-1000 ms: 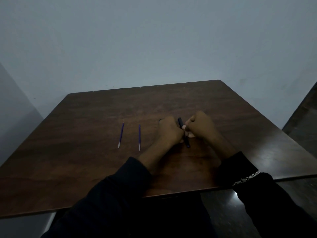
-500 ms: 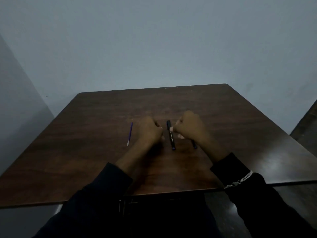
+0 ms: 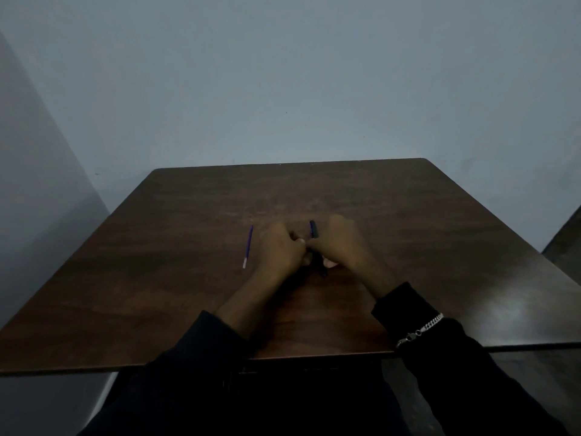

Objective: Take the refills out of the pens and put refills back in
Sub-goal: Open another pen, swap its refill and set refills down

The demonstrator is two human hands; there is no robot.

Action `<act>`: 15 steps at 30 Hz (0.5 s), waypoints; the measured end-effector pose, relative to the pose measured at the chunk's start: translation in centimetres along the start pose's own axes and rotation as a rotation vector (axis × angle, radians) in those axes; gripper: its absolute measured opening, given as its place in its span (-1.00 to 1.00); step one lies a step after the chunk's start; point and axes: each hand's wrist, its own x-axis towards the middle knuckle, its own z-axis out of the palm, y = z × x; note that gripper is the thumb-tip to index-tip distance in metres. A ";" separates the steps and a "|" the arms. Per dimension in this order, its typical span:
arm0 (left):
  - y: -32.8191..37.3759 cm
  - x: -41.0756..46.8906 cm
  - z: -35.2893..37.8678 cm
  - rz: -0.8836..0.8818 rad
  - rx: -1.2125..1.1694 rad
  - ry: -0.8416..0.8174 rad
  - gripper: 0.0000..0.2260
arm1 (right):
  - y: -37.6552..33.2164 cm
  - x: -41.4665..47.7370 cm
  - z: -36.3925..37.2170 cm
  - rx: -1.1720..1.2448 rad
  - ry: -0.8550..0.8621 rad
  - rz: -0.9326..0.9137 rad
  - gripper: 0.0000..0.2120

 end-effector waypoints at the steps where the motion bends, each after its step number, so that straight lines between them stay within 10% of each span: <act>1: -0.2 0.0 -0.1 0.021 -0.015 0.015 -0.80 | 0.1 -0.1 0.0 0.049 0.012 -0.026 -0.63; 15: -2.2 -0.8 -2.5 0.328 -0.195 0.129 -0.83 | 0.3 -2.3 1.3 0.526 -0.014 -0.425 -0.90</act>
